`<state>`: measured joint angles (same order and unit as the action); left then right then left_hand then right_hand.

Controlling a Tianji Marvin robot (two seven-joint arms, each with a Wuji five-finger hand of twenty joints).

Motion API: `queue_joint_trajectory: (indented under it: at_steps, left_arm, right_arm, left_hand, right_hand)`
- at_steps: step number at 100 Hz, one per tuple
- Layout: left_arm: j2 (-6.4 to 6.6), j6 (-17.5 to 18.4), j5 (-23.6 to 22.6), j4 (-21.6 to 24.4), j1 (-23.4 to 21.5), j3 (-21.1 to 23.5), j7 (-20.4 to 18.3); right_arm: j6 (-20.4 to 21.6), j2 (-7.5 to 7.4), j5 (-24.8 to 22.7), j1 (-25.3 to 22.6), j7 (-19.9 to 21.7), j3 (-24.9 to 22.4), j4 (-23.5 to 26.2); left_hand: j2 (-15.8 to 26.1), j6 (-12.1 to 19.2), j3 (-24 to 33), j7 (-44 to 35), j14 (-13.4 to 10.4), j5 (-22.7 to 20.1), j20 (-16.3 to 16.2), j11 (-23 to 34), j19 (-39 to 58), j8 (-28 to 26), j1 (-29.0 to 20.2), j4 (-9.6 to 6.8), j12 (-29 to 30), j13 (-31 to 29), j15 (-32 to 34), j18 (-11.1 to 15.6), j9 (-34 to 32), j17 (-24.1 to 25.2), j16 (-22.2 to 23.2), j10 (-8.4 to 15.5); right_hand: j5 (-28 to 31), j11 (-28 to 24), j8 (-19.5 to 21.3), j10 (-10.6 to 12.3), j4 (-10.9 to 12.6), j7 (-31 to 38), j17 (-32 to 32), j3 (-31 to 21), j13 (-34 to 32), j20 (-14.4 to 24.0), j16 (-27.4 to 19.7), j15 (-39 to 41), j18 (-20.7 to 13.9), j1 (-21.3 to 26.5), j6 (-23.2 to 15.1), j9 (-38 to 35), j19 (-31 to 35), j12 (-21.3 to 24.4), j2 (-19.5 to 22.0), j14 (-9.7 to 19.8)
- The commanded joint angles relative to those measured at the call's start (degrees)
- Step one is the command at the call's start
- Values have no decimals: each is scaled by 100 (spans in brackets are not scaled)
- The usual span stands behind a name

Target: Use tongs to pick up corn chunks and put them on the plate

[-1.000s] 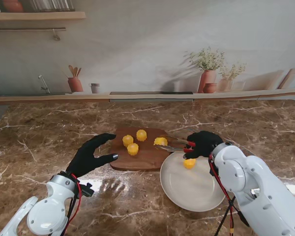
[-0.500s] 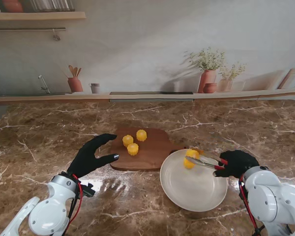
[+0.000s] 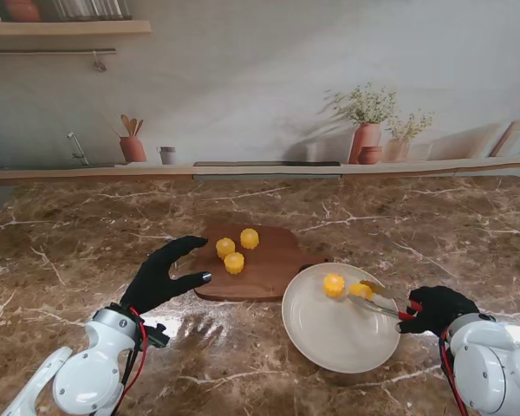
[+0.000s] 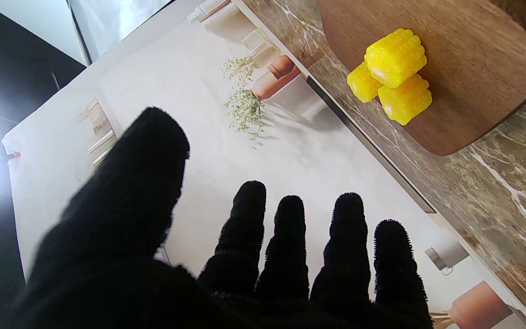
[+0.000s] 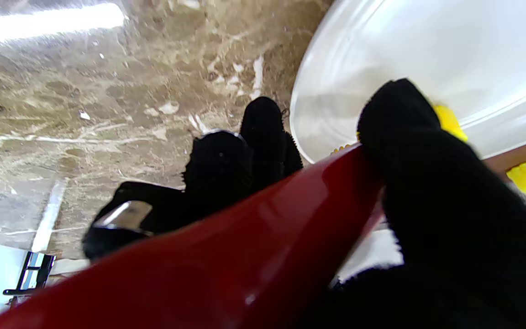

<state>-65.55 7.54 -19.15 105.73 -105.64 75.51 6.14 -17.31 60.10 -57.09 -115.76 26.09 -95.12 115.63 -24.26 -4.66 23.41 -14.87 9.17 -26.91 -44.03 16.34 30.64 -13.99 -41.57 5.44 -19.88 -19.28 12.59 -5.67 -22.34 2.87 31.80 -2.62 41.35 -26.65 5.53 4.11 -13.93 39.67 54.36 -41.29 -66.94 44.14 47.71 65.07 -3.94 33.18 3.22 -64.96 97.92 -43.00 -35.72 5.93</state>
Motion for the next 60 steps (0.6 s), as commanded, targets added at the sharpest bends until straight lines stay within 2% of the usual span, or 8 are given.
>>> queue_joint_trajectory:
  at_steps: [1,5,7,11,13,16,28,60]
  left_arm:
    - [-9,6,-9,-31,-1,-34,-12]
    - [-9,9,-6,-35,7,-41,-12]
    - [-9,12,-3,-38,11,-44,-13]
    - [-7,17,-4,-44,20,-46,-21]
    - [-5,17,-7,-45,23,-45,-27]
    - [-2,19,-12,-48,28,-42,-37]
    - [5,21,-20,-53,44,-33,-72]
    - [29,-38,5,-45,140,-36,-207]
  right_arm:
    - [2,-32,-30,-19,95,4,-14]
    - [10,-38,-72,-5,149,12,-15]
    - [18,-40,-92,-1,169,13,-14]
    - [34,-43,-110,1,195,10,-5]
    - [42,-43,-112,-2,197,5,5]
    - [56,-38,-112,-14,171,-4,22]
    - [66,-3,-118,-53,-65,-26,101]
    - [338,18,-190,361,-357,238,265]
  left_hand:
    - [165,88,-164,119,-295,-80,-89,-134,-185,-47,22,-181,54,162,-189,291,71,113,-67,193]
    - [159,89,-165,118,-287,-81,-88,-134,-189,-48,25,-180,53,162,-190,292,70,114,-67,195]
    - [156,86,-163,118,-288,-83,-88,-133,-191,-48,25,-181,53,161,-189,289,69,115,-67,201]
    - [158,93,-161,117,-295,-82,-88,-133,-194,-48,30,-181,53,159,-188,291,68,114,-66,200]
    - [161,89,-162,117,-297,-82,-89,-133,-195,-49,36,-180,53,163,-190,292,66,113,-67,206]
    - [159,91,-160,118,-302,-76,-90,-135,-196,-48,34,-180,54,160,-189,293,72,113,-67,205]
    - [153,87,-154,114,-299,-80,-95,-133,-199,-49,35,-181,53,159,-188,289,68,113,-67,195]
    - [153,80,-154,114,-293,-76,-109,-125,-191,-46,43,-178,52,157,-184,280,71,109,-64,201]
  right_hand:
    - [337,59,-137,-26,106,681,293,-929,-233,194,130,-8,-506,826,-907,-300,861,-151,374,-13]
    - [446,148,284,-61,23,-130,272,-1186,-160,187,155,-51,-569,479,-677,-147,824,-203,82,49]
    - [552,149,718,-71,-10,-745,248,-1305,-116,198,171,-71,-613,262,-583,-58,792,-190,-14,81]
    - [539,157,1146,-96,167,-1352,192,-1510,-4,208,190,-102,-686,-201,-419,142,727,-132,-171,128]
    - [460,110,1385,-97,427,-1567,149,-1450,63,231,207,-119,-719,-388,-341,268,688,113,-123,151]
    - [366,85,1538,-104,564,-1720,123,-1307,115,245,217,-129,-753,-495,-273,370,656,301,-136,172]
    - [131,86,1615,-136,630,-1892,80,-784,225,260,220,-148,-803,-627,-107,618,617,382,-171,196]
    - [197,16,1670,-149,689,-1876,88,-675,181,271,225,-108,-790,-628,-117,585,620,385,-80,162]
